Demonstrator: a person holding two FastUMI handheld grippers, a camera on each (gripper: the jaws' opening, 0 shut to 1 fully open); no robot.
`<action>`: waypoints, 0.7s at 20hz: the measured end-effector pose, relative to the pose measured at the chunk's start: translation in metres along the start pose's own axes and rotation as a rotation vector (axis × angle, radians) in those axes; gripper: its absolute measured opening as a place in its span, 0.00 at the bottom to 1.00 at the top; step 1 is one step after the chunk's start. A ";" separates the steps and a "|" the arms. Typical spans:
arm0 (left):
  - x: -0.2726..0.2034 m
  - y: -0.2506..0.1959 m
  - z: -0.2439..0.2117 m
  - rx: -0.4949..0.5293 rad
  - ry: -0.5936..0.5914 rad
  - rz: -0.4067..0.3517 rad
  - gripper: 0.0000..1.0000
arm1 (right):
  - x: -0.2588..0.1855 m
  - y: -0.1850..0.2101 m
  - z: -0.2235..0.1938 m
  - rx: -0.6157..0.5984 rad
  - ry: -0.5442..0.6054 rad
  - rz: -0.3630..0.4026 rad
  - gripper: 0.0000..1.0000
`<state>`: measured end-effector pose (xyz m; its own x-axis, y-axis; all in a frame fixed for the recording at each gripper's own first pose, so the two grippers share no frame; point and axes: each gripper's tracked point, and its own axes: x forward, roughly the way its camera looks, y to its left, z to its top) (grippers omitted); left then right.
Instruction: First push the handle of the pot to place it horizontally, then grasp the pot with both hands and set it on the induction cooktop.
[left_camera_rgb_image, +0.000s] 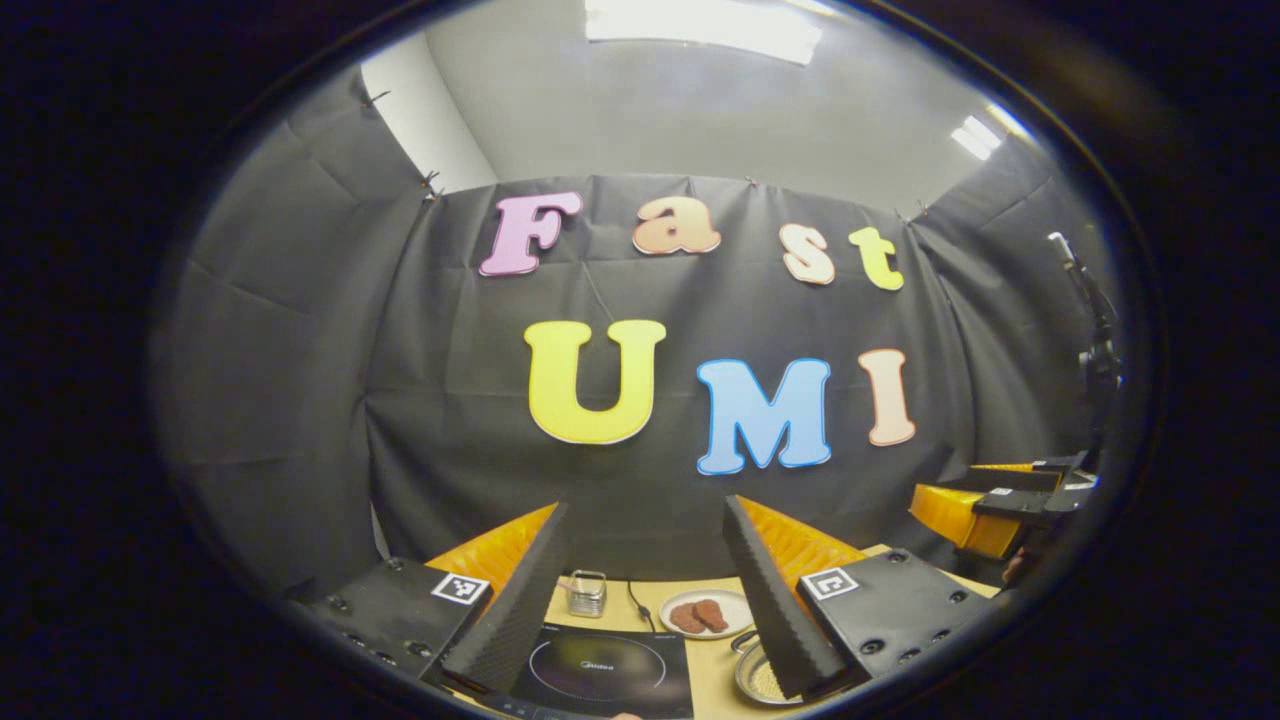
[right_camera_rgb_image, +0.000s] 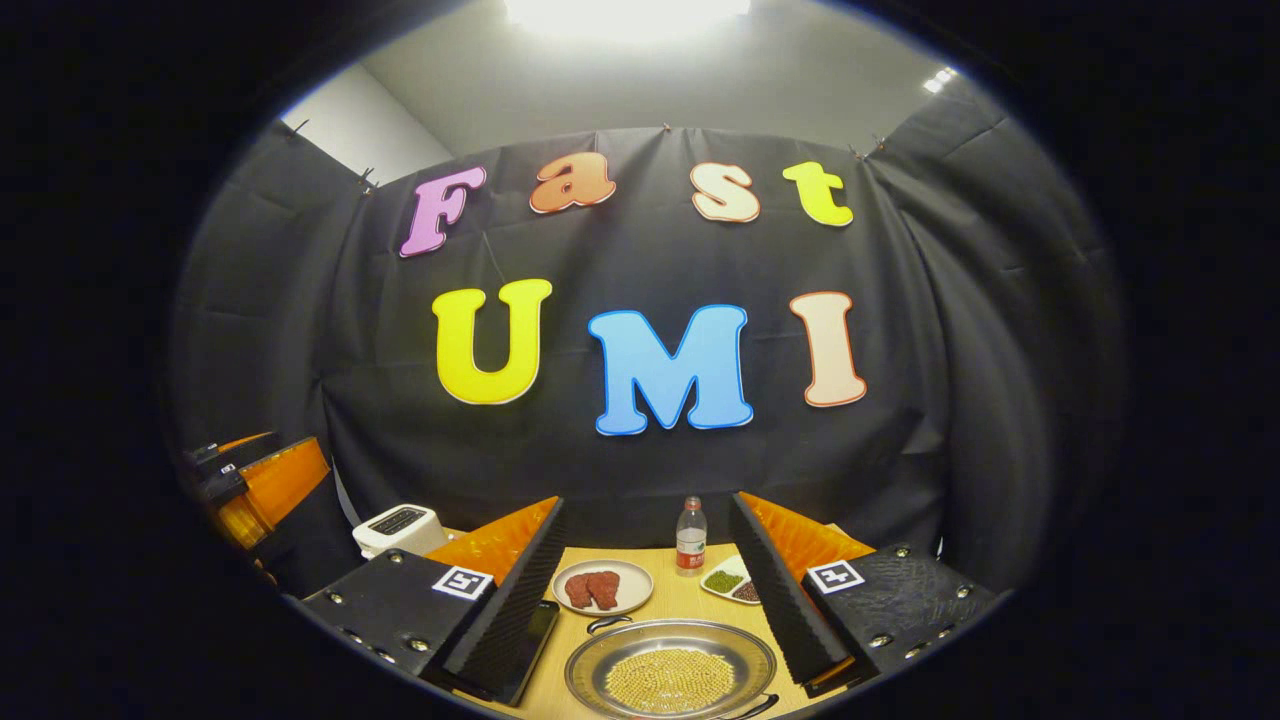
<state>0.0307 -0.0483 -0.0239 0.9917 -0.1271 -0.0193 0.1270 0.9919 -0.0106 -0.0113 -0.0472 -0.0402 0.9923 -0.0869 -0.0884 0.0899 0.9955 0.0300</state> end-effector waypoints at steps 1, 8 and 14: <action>0.004 -0.001 -0.005 0.002 0.010 -0.003 1.00 | 0.001 -0.002 -0.009 -0.004 0.019 0.001 0.98; 0.025 -0.014 -0.035 0.028 0.080 -0.040 0.94 | 0.003 -0.012 -0.101 0.033 0.258 0.016 0.95; 0.032 -0.032 -0.054 0.045 0.129 -0.066 0.98 | -0.013 -0.025 -0.186 0.062 0.515 0.018 0.48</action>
<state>0.0570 -0.0848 -0.0783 0.9706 -0.1892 -0.1487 0.1956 0.9803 0.0291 -0.0418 -0.0639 -0.2251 0.8244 -0.0248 -0.5655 0.0937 0.9912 0.0932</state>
